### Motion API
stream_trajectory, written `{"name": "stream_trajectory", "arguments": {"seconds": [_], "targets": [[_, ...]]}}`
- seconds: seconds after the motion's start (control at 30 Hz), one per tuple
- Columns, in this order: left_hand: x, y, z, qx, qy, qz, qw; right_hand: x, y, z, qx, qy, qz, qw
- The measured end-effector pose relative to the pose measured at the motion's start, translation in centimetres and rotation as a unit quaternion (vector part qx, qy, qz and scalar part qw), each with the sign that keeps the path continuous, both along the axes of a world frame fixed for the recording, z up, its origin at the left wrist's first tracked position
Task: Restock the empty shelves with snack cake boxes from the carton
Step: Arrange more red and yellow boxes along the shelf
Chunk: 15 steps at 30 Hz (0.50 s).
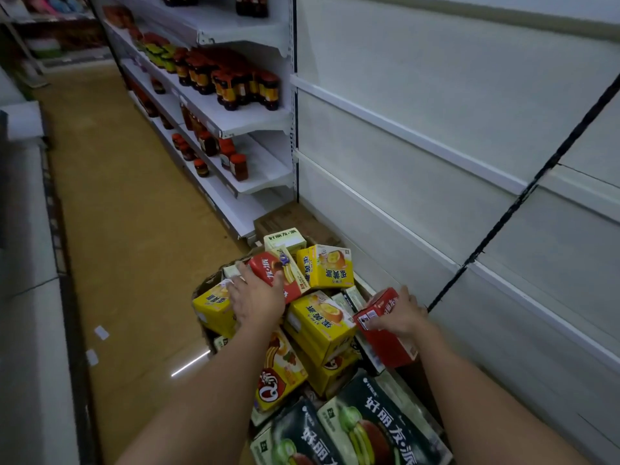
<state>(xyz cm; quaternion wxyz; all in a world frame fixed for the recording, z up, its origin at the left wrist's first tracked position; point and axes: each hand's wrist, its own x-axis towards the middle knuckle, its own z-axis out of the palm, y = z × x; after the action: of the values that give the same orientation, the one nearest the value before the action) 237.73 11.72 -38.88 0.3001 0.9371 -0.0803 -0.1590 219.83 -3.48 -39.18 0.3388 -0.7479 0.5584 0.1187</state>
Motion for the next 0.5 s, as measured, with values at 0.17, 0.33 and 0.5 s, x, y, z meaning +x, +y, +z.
{"name": "stream_trajectory", "arguments": {"seconds": [0.17,0.33,0.5], "targets": [[-0.1,-1.1,-0.9,0.025,0.012,0.032,0.999,0.4,-1.6,-1.3,0.047,-0.017,0.043,0.998],[-0.9,-1.7,-1.2,0.029,-0.018,0.053,0.998,0.4,-2.0,-1.6,0.031,-0.013,0.075,0.997],[-2.0,-1.6,-0.4,-0.04,-0.044,0.098,0.993,0.1,-2.2,-1.7,0.012,-0.01,0.084,0.996]]}}
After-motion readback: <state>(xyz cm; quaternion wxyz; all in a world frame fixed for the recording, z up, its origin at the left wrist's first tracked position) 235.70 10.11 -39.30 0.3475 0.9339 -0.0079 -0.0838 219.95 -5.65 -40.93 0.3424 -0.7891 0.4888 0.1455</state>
